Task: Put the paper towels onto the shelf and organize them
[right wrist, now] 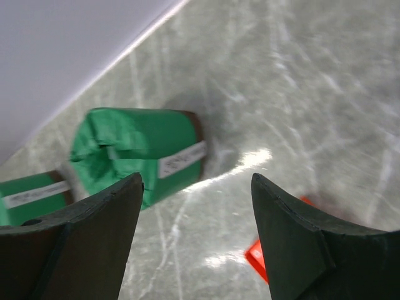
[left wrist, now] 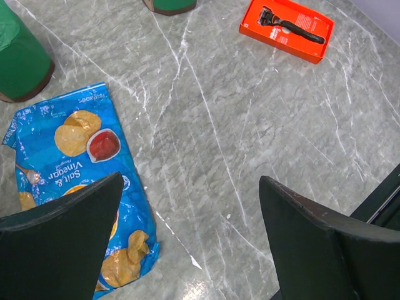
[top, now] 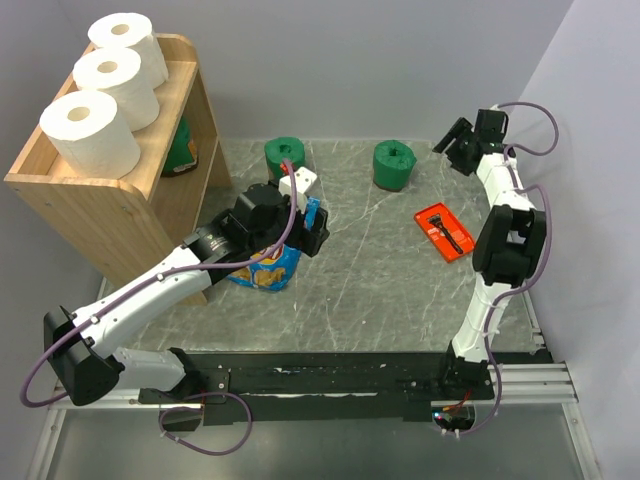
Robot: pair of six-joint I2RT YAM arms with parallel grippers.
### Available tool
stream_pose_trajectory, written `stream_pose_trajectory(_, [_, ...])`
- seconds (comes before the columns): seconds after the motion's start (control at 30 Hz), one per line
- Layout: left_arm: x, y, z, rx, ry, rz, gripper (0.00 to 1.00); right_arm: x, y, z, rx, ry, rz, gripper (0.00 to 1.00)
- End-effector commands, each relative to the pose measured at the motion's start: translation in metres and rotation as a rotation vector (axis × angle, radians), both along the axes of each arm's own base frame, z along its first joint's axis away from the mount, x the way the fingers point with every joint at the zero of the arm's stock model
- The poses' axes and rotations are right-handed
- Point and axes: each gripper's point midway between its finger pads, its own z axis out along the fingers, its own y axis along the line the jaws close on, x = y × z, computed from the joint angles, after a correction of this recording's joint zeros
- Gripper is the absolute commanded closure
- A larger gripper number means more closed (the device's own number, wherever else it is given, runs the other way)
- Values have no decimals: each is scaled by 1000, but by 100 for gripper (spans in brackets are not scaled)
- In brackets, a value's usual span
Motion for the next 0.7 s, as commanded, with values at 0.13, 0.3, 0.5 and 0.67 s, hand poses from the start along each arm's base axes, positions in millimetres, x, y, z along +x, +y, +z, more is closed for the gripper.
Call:
stream_pose_trajectory(0.13, [-1,-2,23,-57,-49,1,4,31,36,22,109,-117,112,23])
stream_pose_trajectory(0.3, [-2,-4,20,-54,-41,-4,4,44,53,15,122,-114,147,23])
stream_pose_trajectory(0.5, [-2,-4,21,-55,-45,-4,4,54,71,1,136,-89,169,24])
stream_pose_trajectory(0.67, [-2,-4,20,-49,-44,-3,4,57,81,-21,121,-33,163,25])
